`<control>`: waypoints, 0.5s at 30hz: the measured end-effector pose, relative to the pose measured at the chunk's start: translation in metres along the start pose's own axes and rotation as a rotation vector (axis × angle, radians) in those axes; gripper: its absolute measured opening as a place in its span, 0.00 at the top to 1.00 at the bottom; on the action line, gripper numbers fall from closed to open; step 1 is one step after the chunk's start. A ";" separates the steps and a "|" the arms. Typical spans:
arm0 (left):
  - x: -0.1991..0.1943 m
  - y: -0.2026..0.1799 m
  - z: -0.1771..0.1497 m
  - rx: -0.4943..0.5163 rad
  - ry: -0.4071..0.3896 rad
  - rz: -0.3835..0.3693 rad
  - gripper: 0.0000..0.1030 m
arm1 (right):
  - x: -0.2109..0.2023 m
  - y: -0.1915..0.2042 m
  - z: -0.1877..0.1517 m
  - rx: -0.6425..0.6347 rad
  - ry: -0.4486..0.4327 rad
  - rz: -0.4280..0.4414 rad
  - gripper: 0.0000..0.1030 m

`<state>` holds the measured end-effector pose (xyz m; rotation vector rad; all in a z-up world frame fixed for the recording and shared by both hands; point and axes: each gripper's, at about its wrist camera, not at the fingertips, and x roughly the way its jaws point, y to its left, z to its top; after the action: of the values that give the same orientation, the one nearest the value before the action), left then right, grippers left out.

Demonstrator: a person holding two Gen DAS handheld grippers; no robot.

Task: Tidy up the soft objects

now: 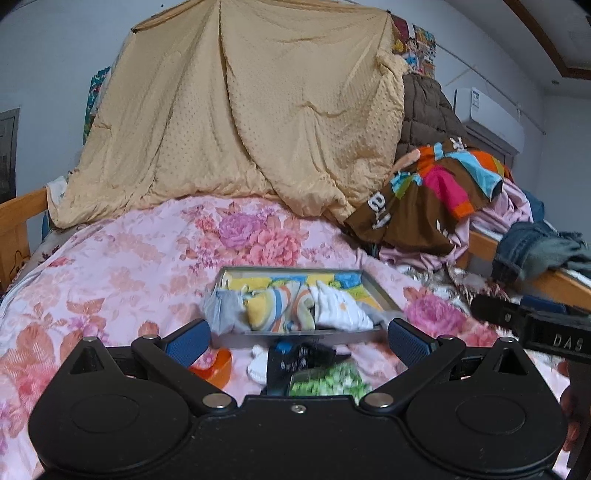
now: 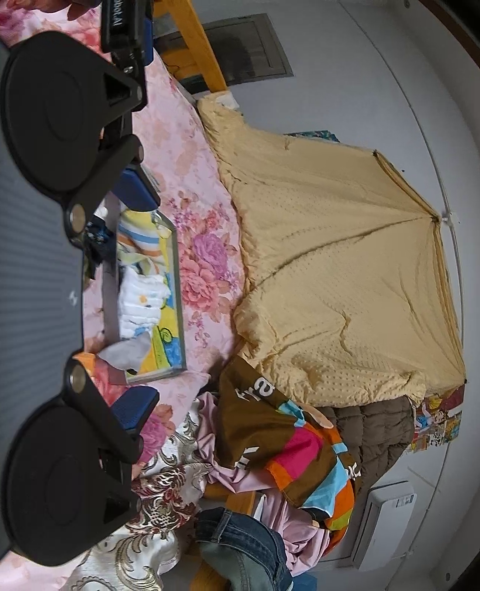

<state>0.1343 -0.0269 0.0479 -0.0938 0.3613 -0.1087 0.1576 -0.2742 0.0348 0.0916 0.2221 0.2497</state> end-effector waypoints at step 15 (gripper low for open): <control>-0.010 0.028 -0.050 0.019 0.246 0.053 0.01 | -0.017 0.026 -0.024 -0.031 0.117 0.041 0.00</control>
<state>0.1091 -0.0012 0.0014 -0.0516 0.6078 -0.0708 0.1296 -0.2521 0.0182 0.0511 0.3331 0.2991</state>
